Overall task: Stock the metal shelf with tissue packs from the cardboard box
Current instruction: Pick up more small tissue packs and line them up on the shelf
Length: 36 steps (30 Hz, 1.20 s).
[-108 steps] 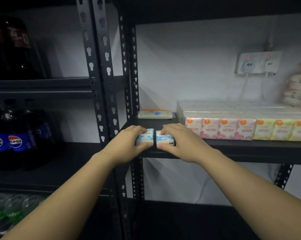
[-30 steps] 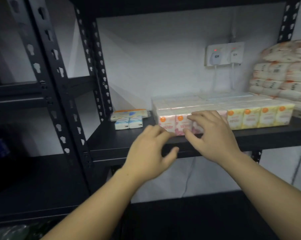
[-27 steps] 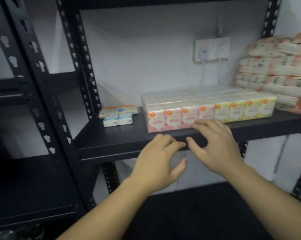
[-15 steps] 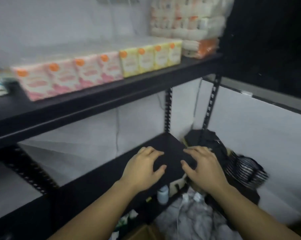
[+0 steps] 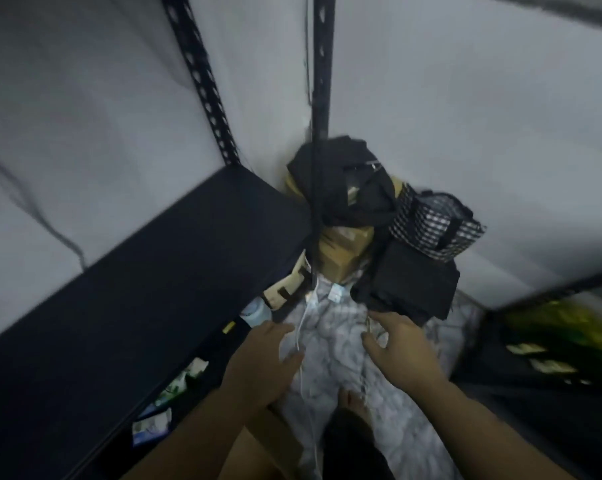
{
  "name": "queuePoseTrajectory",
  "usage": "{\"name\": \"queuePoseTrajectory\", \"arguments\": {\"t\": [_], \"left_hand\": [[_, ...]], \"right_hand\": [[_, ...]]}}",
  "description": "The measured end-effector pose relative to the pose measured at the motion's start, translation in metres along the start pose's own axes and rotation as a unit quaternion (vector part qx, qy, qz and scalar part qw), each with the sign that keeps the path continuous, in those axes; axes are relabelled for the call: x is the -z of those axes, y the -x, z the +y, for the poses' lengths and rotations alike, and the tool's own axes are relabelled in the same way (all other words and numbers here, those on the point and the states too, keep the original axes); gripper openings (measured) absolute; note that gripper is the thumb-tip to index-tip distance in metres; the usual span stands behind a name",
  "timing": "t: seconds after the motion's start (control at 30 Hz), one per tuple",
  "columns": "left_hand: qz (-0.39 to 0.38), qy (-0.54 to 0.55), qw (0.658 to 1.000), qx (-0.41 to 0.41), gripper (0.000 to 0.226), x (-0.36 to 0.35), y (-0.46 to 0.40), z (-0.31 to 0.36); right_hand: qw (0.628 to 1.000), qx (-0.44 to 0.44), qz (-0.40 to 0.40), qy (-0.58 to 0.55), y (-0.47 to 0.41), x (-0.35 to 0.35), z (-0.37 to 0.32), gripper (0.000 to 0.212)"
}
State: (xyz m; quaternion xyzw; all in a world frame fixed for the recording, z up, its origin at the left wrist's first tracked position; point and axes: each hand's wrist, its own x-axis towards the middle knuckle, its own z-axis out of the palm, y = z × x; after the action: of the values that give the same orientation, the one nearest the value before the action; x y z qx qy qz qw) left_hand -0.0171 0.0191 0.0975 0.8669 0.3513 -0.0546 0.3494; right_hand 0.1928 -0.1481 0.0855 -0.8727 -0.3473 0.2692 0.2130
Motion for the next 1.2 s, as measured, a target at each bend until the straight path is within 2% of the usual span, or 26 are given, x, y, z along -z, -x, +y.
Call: {"name": "queuePoseTrajectory", "arguments": {"t": [0.1,0.2,0.27,0.43,0.57,0.67,0.9,1.0,1.2], "left_hand": [[-0.034,0.014,0.999,0.037,0.05,-0.06,-0.058,-0.026],[-0.067,0.046,0.994,0.067,0.06,-0.122,-0.115,-0.056],[-0.067,0.056,0.993,0.084,0.054,-0.165,-0.154,-0.08],[-0.085,0.019,0.99,0.109,0.06,-0.269,-0.245,-0.147],[-0.113,0.003,0.989,0.094,0.064,-0.338,-0.309,-0.194],[-0.114,-0.034,0.99,0.074,0.066,-0.372,-0.356,-0.222],[-0.102,-0.126,0.987,-0.005,0.082,-0.427,-0.413,-0.274],[-0.097,-0.152,0.983,-0.03,0.083,-0.438,-0.415,-0.283],[-0.093,-0.086,0.991,-0.043,0.08,-0.452,-0.39,-0.282]], "right_hand": [[0.999,-0.024,-0.022,-0.015,-0.049,-0.042,0.042,0.053],[0.998,-0.044,-0.039,-0.033,-0.101,-0.091,0.088,0.054],[0.997,-0.054,-0.05,-0.025,-0.135,-0.127,0.122,0.055],[0.993,-0.072,-0.088,-0.002,-0.219,-0.217,0.198,0.057],[0.99,-0.047,-0.122,0.047,-0.279,-0.278,0.246,0.06],[0.99,-0.017,-0.124,0.061,-0.322,-0.312,0.268,0.056],[0.984,0.07,-0.118,0.117,-0.391,-0.377,0.296,0.073],[0.972,0.092,-0.148,0.158,-0.402,-0.393,0.304,0.081],[0.967,0.085,-0.165,0.172,-0.369,-0.406,0.311,0.085]]}}
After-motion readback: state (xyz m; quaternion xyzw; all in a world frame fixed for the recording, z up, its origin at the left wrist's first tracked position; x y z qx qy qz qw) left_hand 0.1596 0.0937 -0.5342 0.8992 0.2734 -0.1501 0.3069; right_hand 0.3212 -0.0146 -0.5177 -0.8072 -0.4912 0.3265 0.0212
